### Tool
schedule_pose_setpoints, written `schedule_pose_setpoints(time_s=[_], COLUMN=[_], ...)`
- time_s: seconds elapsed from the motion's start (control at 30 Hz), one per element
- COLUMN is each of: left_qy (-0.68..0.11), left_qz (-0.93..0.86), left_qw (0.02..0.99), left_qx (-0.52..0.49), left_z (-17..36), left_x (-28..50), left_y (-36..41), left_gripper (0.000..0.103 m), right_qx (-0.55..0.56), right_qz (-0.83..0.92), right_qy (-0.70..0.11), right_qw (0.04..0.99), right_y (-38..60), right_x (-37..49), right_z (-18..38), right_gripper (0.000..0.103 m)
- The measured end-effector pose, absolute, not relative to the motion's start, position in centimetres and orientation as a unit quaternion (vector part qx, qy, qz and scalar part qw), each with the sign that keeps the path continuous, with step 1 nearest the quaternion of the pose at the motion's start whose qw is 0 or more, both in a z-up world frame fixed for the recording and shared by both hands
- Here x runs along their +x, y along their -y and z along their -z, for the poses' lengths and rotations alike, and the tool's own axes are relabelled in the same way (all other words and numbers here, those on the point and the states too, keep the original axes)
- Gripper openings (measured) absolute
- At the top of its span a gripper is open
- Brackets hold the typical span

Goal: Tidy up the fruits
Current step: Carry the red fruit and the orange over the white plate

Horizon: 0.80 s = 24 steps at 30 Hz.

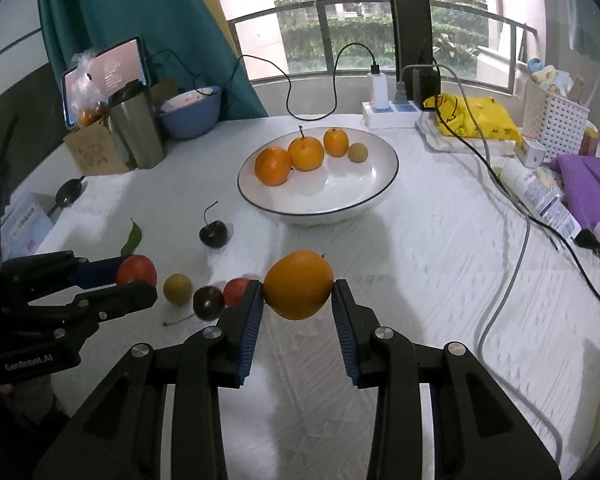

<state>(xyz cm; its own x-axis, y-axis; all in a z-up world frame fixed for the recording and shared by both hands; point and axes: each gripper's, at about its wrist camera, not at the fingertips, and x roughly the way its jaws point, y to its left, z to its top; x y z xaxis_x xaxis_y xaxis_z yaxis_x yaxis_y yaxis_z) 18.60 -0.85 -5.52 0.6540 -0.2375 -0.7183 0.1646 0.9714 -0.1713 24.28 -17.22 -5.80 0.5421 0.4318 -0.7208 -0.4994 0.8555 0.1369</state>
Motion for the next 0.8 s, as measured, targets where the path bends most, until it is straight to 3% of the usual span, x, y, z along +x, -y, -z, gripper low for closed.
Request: schedule_pose_setpoints(time_s=[0.8], left_qy=[-0.404], left_qz=[0.12], left_qw=[0.906], left_qx=[-0.037], left_z=[5.2], left_x=[26.2], left_y=[1.9], left_gripper=[0.034], right_qx=[-0.031], right_qz=[-0.261], right_qy=[-0.4], right_qw=[0.878], right_y=[18.1], right_x=[30.8], right_z=[5.7], right_gripper=[0.038])
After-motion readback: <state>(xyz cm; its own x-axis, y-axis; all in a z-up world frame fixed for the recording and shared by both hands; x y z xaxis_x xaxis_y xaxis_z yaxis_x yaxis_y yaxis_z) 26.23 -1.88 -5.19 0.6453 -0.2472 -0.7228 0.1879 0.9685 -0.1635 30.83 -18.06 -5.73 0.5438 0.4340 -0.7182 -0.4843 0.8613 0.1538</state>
